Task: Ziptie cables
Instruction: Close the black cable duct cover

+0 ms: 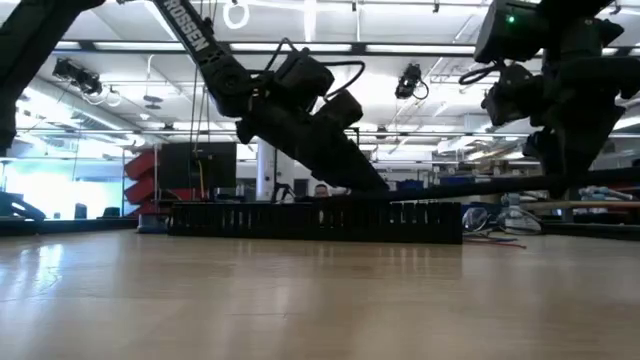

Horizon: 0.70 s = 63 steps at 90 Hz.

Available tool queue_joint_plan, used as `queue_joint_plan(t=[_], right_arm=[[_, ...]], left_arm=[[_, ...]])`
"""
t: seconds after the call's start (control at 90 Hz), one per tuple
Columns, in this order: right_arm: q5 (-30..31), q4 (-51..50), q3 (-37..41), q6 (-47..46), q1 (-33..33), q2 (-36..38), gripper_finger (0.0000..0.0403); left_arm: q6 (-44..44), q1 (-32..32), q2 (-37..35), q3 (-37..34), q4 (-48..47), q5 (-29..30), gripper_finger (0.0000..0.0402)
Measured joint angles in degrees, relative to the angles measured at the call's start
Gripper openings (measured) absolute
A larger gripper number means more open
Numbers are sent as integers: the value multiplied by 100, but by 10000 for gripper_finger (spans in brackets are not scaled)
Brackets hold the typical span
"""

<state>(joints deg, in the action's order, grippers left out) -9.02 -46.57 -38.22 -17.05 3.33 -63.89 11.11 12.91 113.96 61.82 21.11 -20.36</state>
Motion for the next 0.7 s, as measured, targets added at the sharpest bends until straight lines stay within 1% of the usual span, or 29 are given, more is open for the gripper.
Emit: queue_joint_plan(t=[0.7], right_arm=[[-6,29,3,-13,0,-1,242]], left_arm=[[-4,-4,6,-9,-25,18,0]])
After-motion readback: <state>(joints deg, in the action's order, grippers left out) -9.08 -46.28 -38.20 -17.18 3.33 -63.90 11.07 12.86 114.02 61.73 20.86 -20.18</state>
